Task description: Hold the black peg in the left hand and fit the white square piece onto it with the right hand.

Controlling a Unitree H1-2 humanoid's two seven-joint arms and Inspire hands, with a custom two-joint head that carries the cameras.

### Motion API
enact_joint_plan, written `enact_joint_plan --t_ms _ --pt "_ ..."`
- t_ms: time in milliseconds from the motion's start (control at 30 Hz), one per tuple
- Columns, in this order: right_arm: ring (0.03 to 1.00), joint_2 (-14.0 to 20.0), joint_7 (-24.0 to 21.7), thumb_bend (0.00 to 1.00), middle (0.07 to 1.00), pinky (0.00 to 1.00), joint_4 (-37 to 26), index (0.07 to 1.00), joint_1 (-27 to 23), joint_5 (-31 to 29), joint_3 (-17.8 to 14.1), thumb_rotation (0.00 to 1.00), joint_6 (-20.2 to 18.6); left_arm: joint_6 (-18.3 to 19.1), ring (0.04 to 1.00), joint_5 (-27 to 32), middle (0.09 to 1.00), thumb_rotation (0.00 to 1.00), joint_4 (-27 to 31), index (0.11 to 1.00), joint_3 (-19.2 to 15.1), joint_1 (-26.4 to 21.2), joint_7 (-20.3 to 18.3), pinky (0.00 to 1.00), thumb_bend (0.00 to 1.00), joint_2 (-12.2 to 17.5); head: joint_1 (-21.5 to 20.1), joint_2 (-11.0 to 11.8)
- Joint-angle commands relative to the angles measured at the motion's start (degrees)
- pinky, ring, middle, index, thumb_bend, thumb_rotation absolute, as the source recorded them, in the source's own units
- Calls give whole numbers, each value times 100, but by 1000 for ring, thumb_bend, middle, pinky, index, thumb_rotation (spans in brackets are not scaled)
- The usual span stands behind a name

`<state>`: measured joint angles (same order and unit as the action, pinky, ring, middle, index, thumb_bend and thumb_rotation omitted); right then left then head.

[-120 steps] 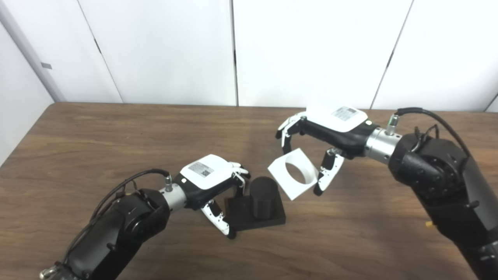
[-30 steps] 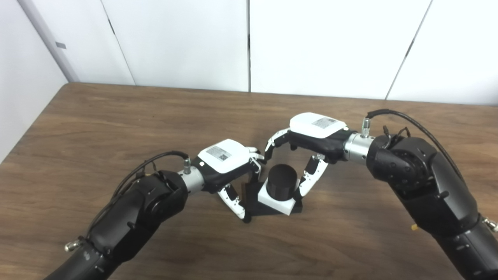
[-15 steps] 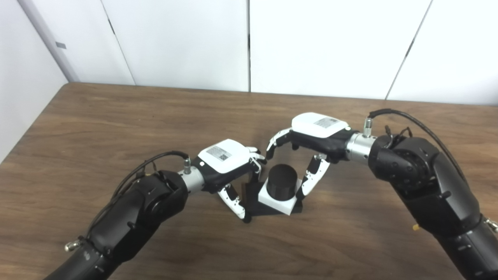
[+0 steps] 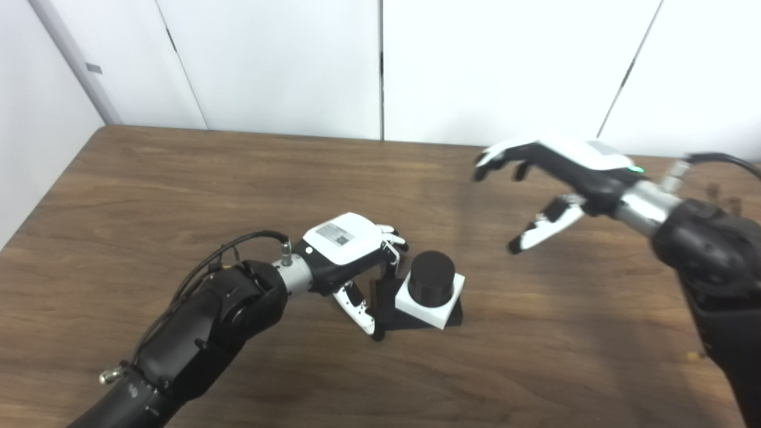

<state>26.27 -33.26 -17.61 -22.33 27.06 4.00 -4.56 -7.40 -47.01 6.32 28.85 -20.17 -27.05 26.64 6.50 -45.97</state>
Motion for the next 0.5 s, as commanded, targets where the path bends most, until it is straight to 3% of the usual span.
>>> enact_joint_plan --t_ms 0,100,267,433,467 --pt "769 -21 444 705 796 652 -184 689 37 -241 -304 93 -41 -53 919 -126 871 81 -134 490 197 107 -232 829 519 -5 7 10" --pt "752 -143 850 693 790 593 -228 695 357 -319 -610 86 -132 -51 918 -132 871 82 -128 490 194 97 -242 831 519 2 -11 11" --pt "738 -487 1547 684 755 634 -125 719 882 -403 -952 53 -215 -31 921 -162 882 82 -143 490 195 87 -242 834 519 -1 -69 29" --pt "722 -748 2051 665 763 602 65 722 1367 -649 -1143 9 -37 27 883 -249 854 82 -122 495 82 161 3 792 518 -36 -116 43" --pt "716 -782 2115 668 759 599 54 715 1424 -659 -1140 4 -31 82 878 -289 846 174 -99 572 58 178 14 792 684 -40 -134 45"
